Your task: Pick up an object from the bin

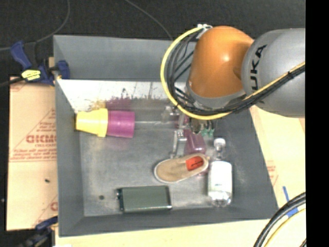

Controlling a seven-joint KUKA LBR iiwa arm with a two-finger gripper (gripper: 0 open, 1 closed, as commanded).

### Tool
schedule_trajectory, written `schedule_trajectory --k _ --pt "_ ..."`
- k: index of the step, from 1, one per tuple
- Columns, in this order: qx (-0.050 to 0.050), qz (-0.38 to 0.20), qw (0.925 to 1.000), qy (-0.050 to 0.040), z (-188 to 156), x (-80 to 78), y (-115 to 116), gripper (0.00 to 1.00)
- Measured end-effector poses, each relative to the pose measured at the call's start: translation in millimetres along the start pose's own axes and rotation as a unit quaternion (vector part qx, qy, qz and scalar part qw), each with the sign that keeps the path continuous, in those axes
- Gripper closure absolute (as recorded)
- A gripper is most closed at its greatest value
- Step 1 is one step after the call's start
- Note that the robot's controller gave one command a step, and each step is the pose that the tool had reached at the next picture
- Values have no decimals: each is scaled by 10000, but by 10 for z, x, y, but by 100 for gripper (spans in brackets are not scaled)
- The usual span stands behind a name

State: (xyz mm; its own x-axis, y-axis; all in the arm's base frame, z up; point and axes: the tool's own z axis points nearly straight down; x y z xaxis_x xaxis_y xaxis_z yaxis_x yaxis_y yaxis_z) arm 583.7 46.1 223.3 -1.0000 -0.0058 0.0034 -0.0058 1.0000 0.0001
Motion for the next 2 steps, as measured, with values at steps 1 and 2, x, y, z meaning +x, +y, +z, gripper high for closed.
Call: schedule_trajectory --k 1,2 --pt "-4 6 10000 -38 -49 -10 0 0" --pt "3 -322 9995 -36 712 342 -291 0"
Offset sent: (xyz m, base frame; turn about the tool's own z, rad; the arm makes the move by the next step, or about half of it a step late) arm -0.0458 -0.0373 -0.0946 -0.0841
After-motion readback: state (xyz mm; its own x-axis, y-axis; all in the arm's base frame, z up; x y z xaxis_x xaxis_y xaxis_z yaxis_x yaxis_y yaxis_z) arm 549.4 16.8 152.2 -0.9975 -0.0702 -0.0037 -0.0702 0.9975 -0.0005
